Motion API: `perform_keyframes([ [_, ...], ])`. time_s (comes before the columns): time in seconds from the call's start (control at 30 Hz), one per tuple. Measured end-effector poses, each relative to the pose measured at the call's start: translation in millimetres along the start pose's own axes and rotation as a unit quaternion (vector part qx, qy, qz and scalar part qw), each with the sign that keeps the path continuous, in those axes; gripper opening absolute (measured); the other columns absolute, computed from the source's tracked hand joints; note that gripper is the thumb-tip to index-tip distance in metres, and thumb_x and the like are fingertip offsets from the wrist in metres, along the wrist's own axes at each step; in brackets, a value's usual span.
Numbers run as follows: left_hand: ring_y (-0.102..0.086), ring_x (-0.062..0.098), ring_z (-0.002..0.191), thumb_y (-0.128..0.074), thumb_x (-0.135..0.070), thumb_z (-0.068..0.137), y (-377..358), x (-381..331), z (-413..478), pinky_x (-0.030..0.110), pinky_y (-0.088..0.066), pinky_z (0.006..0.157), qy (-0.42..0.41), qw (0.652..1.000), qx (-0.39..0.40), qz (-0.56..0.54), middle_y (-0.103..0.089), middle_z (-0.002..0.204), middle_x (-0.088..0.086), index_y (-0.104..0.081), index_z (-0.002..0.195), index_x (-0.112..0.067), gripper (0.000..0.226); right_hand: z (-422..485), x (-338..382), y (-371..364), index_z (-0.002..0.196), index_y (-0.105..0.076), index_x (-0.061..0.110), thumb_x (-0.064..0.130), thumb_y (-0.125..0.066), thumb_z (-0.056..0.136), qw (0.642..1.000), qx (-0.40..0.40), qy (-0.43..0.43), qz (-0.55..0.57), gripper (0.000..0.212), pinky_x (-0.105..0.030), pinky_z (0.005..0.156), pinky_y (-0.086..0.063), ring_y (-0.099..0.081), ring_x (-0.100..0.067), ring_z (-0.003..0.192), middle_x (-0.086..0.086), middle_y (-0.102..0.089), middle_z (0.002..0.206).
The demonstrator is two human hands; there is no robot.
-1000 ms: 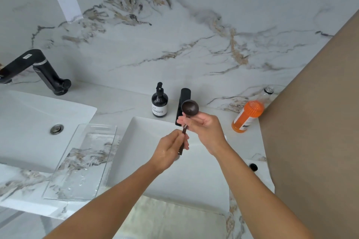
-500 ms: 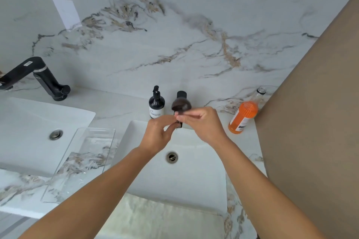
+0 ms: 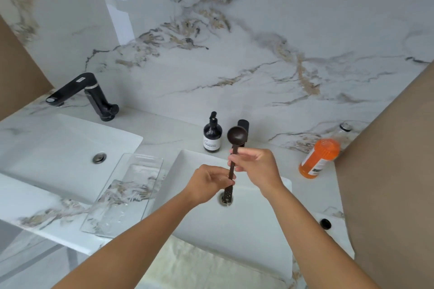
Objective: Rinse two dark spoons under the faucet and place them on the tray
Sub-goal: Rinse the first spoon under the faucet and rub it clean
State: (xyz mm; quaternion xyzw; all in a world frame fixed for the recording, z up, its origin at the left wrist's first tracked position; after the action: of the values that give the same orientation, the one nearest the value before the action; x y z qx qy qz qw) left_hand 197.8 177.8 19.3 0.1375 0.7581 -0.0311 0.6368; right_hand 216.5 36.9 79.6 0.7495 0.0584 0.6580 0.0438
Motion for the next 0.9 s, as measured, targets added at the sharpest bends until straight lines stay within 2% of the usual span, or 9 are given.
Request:
perform_keyframes([
  [0.07,-0.073,0.019,0.081,-0.074,-0.012,0.081,5.6,17.6,-3.5,0.033,-0.058,0.082,0.070,0.992,0.034,-0.101,-0.076,0.084,0.001,-0.081,0.088,-0.019,0.012,1.9,-10.7,-7.1,0.084,-0.079,0.008,0.011,-0.078,0.081,0.996,-0.004,-0.058,0.064,0.005,-0.026,0.062,-0.056,-0.076,-0.024,0.078,-0.015,-0.079,0.083],
  [0.13,-0.071,0.019,0.080,-0.071,-0.011,0.083,2.7,27.1,-7.6,0.038,-0.056,0.080,0.111,0.983,0.046,-0.136,-0.072,0.085,0.004,-0.080,0.090,-0.016,0.012,3.9,-21.4,-6.8,0.089,-0.078,0.003,0.014,-0.078,0.082,0.993,-0.005,-0.092,0.071,0.013,-0.025,0.061,-0.057,-0.077,-0.022,0.079,-0.014,-0.079,0.088],
  [0.27,-0.068,0.010,0.079,-0.075,-0.014,0.081,30.2,44.3,-8.6,0.031,-0.057,0.083,0.142,0.984,0.077,-0.076,-0.073,0.082,-0.002,-0.081,0.088,-0.022,0.012,8.6,-34.5,-48.6,0.088,-0.080,0.012,0.011,-0.079,0.081,0.993,0.008,-0.113,0.009,0.007,-0.030,0.070,-0.061,-0.074,-0.016,0.073,-0.006,-0.079,0.085],
  [0.33,-0.067,0.010,0.076,-0.077,-0.015,0.079,60.0,53.3,-8.7,0.026,-0.056,0.076,0.155,0.982,0.094,-0.056,-0.073,0.080,-0.002,-0.081,0.084,-0.024,0.010,16.4,-39.9,-81.1,0.093,-0.080,0.012,0.008,-0.078,0.080,0.993,-0.011,-0.120,-0.009,0.014,-0.027,0.066,-0.059,-0.073,-0.015,0.073,-0.003,-0.078,0.085],
  [0.43,-0.067,0.009,0.063,-0.079,-0.012,0.079,117.2,71.5,-14.3,0.023,-0.056,0.066,0.180,0.979,0.089,-0.035,-0.073,0.072,-0.002,-0.079,0.078,-0.020,0.008,27.6,-56.2,-139.5,0.100,-0.076,0.007,0.005,-0.078,0.078,0.987,-0.025,-0.156,-0.018,0.022,-0.030,0.068,-0.059,-0.072,-0.020,0.072,-0.011,-0.077,0.089],
  [0.53,-0.067,0.011,0.058,-0.077,-0.004,0.081,182.2,98.4,-28.5,0.021,-0.055,0.056,0.215,0.974,0.069,-0.023,-0.072,0.068,0.001,-0.075,0.073,-0.017,0.015,33.7,-78.9,-207.9,0.087,-0.074,0.009,0.005,-0.081,0.076,0.980,-0.014,-0.199,-0.011,0.014,-0.031,0.063,-0.060,-0.071,-0.020,0.063,-0.010,-0.076,0.081],
  [0.67,-0.074,0.020,0.075,-0.077,-0.004,0.080,241.1,129.1,-48.4,0.029,-0.062,0.066,0.260,0.963,0.067,0.036,-0.077,0.082,0.008,-0.078,0.070,-0.017,0.016,25.0,-106.4,-278.0,0.093,-0.069,0.003,0.002,-0.083,0.075,0.965,-0.008,-0.261,0.004,0.023,-0.045,0.078,-0.063,-0.074,-0.031,0.070,-0.022,-0.077,0.090],
  [0.8,-0.076,0.027,0.081,-0.068,0.001,0.081,250.7,159.4,-54.7,0.033,-0.064,0.069,0.305,0.944,0.074,0.101,-0.077,0.090,0.013,-0.078,0.078,-0.006,0.013,14.6,-124.4,-304.0,0.090,-0.067,0.002,-0.005,-0.081,0.074,0.956,-0.018,-0.292,-0.008,0.022,-0.047,0.078,-0.063,-0.076,-0.038,0.081,-0.024,-0.074,0.095],
  [0.9,-0.076,0.031,0.086,-0.058,0.002,0.079,243.2,173.4,-55.8,0.037,-0.063,0.078,0.303,0.932,0.088,0.177,-0.072,0.081,0.012,-0.075,0.083,-0.002,0.018,9.9,-135.7,-308.3,0.096,-0.069,-0.010,-0.013,-0.075,0.077,0.949,-0.031,-0.314,-0.005,0.021,-0.048,0.078,-0.062,-0.074,-0.042,0.087,-0.028,-0.072,0.100],
])
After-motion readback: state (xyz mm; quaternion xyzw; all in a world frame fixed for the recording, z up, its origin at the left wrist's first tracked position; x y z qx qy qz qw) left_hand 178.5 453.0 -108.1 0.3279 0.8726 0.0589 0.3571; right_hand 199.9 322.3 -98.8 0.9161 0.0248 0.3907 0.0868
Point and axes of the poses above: each hand's wrist, its own z-axis towards the middle knuckle, its own y-axis out of the back of the hand, x = y × z, the point moved 10 cm from there along z, towards the middle knuckle
